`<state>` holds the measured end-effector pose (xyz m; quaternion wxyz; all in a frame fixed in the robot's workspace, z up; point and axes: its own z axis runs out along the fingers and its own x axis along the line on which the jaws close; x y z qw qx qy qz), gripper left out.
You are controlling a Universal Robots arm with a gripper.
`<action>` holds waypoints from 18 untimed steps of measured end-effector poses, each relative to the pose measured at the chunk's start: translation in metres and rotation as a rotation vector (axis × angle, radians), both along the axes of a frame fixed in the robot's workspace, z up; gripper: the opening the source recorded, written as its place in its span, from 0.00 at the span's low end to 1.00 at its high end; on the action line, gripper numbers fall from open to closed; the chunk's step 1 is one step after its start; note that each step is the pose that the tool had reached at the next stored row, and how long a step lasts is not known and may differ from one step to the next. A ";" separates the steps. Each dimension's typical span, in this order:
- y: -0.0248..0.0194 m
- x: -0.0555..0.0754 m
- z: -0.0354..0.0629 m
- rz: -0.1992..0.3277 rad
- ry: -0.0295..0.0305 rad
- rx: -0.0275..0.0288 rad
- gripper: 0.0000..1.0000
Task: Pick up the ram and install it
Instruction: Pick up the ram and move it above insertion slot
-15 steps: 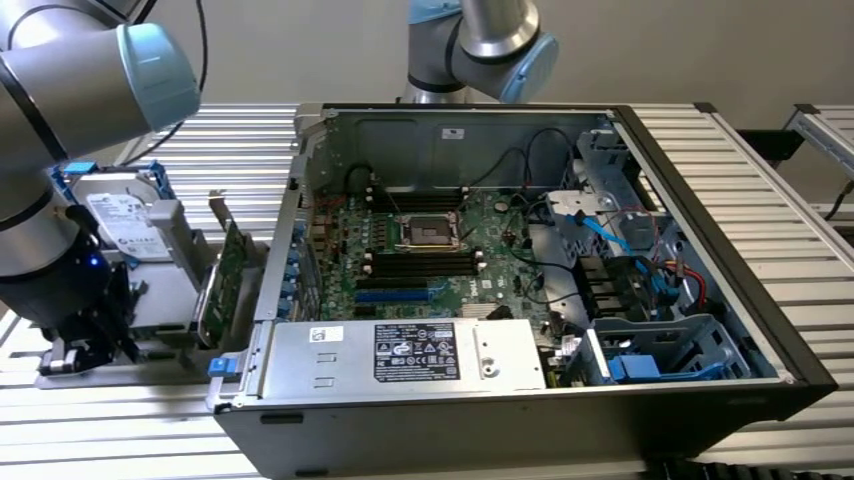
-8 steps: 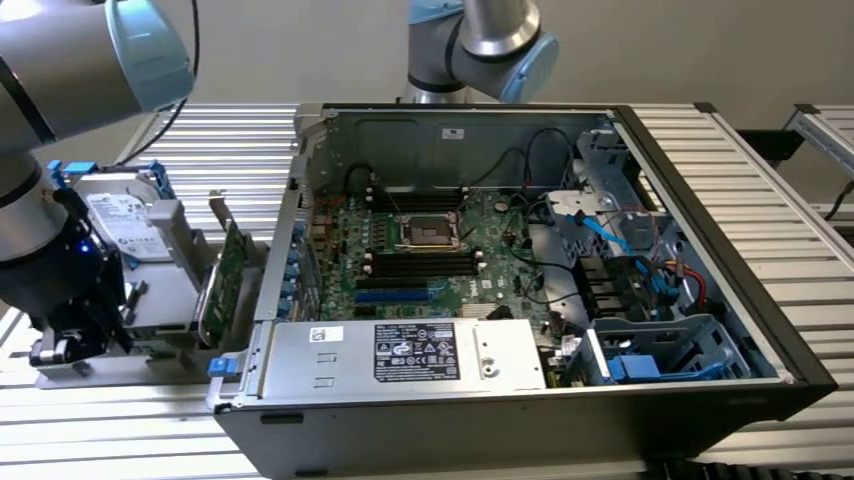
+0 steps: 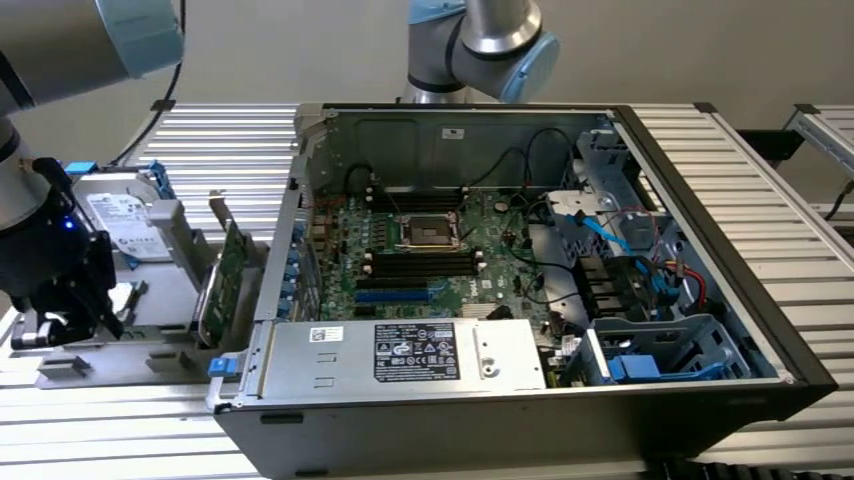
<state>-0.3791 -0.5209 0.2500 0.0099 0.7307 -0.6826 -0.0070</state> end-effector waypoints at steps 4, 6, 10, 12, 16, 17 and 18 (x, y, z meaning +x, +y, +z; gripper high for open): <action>0.0000 0.003 0.0153 0.000 0.0019 0.0023 0.14; 0.0000 0.006 0.0231 0.000 0.0035 0.0030 0.14; 0.0001 0.015 0.0378 0.000 0.0085 0.0046 0.14; 0.0000 0.021 0.0449 0.001 0.0120 0.0053 0.14; 0.0000 0.035 0.0596 0.002 0.0180 0.0075 0.14; 0.0000 0.039 0.0632 0.003 0.0196 0.0078 0.14; 0.0000 0.042 0.0670 0.003 0.0211 0.0082 0.14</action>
